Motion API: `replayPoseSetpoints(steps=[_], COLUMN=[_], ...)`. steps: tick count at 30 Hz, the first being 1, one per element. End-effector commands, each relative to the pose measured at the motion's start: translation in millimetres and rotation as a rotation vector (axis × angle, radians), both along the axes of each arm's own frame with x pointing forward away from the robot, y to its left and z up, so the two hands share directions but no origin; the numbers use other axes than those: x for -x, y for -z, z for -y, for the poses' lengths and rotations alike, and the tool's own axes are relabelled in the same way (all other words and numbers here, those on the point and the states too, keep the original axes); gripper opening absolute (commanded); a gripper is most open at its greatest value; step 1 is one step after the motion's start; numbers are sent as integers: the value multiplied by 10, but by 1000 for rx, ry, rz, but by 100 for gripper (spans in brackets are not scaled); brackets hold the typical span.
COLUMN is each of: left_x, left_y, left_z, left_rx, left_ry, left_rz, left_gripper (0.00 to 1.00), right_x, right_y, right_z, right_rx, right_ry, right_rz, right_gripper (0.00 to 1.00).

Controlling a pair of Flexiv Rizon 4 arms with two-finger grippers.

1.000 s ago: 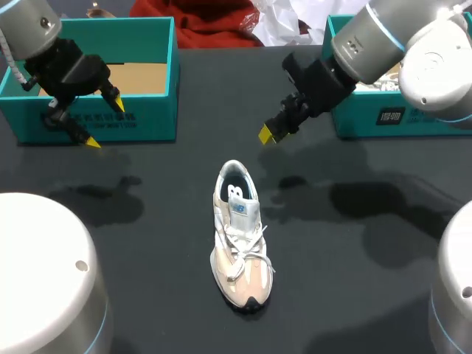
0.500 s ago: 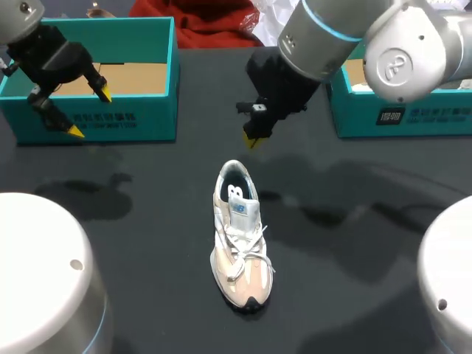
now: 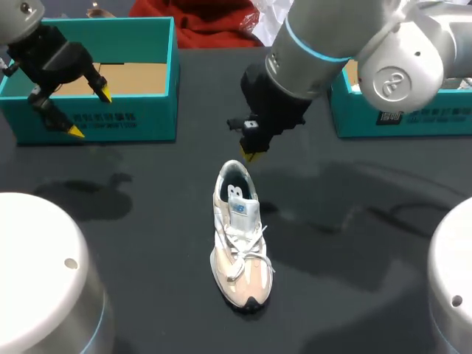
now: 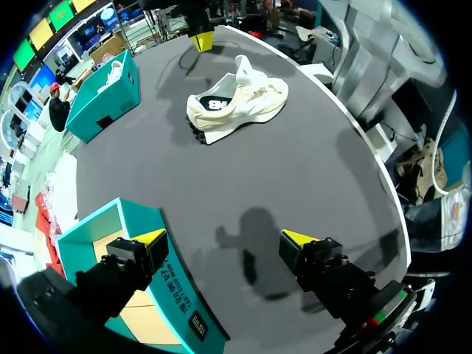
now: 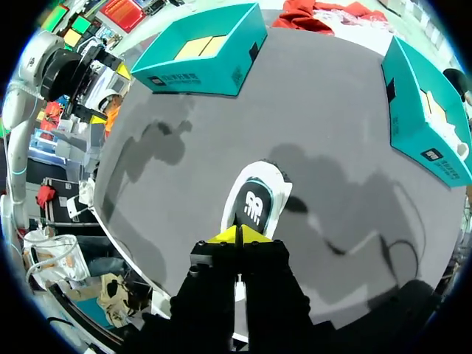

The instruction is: Take the shoe out of the shoebox, open the shoe tongue, remove and reinsert the insole, then place the shoe into the shoebox

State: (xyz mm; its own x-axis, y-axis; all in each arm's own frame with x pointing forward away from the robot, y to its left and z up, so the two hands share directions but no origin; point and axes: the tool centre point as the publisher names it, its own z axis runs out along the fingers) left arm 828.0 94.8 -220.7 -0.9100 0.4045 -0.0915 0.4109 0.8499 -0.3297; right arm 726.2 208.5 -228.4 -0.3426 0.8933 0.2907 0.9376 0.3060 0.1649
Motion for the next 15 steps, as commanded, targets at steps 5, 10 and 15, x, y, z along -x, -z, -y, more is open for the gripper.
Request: replayPoseSetpoints(steps=[5, 10, 15], left_x=[2, 2, 2], left_y=[-1, -1, -1], left_z=[-4, -4, -4], left_rx=[-1, -1, -1], left_ry=[1, 1, 1], left_rz=[1, 1, 1], left_gripper=[100, 100, 100], right_x=[99, 99, 99], right_y=[150, 150, 150], right_z=[-510, -510, -510], right_rx=[243, 243, 243], right_ry=[134, 134, 134], right_rz=[48, 48, 48], right_gripper=[0, 0, 0])
